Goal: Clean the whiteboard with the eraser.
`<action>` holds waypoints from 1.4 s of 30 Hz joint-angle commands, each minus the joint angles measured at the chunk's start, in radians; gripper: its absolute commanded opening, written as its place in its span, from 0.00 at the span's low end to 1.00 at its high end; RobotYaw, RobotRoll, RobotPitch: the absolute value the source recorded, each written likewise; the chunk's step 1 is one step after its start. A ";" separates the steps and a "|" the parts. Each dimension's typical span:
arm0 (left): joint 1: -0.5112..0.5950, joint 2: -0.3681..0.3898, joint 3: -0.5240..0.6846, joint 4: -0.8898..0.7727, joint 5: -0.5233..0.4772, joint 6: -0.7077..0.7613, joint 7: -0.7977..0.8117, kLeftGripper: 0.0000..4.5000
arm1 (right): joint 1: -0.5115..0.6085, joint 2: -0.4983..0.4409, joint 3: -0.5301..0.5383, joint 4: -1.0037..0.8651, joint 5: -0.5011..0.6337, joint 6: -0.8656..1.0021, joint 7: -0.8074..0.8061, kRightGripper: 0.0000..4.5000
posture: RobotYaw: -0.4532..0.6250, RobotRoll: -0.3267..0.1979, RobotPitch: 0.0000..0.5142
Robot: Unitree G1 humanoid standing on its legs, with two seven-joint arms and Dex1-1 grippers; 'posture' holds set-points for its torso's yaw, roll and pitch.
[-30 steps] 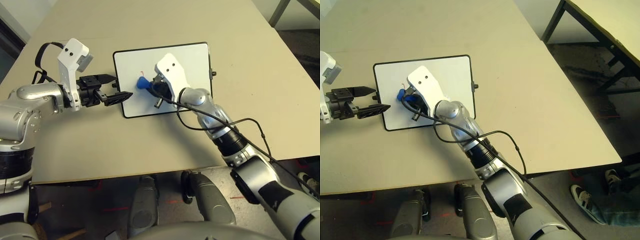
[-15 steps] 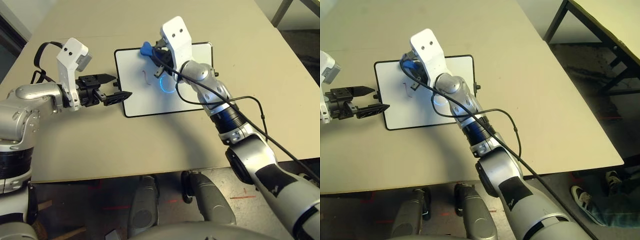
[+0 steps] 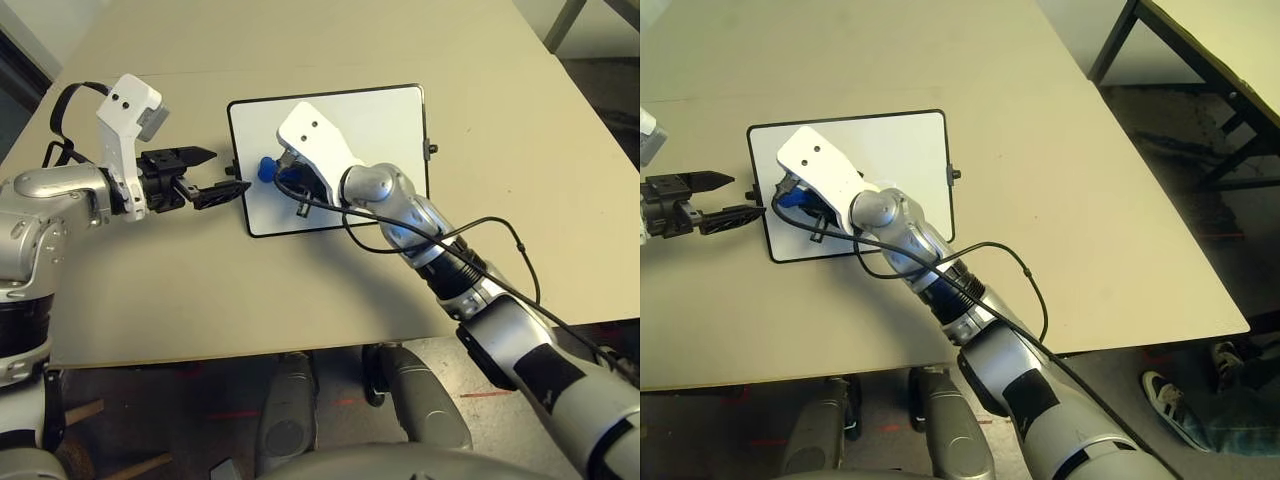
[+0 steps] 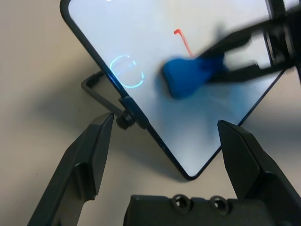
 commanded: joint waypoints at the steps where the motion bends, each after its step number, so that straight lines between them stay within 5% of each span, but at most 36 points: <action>1: 0.015 0.004 0.012 0.012 0.009 -0.011 -0.008 1.00 | -0.059 0.017 -0.063 0.093 -0.001 -0.035 -0.059 0.13 | 0.41 0.62 0.38; 17: 0.024 -0.008 0.010 -0.016 -0.009 0.006 0.005 1.00 | 0.068 -0.027 0.060 -0.017 -0.057 0.046 0.064 0.13 | 0.41 0.62 0.40; 33: 0.028 -0.014 0.014 -0.053 -0.026 0.035 0.024 1.00 | -0.151 0.013 -0.092 0.249 -0.049 -0.059 -0.087 0.13 | 0.42 0.62 0.39; 42: 0.026 -0.018 0.016 -0.064 -0.033 0.049 0.030 1.00 | 0.000 -0.039 0.079 0.039 -0.111 0.106 0.110 0.13 | 0.42 0.62 0.39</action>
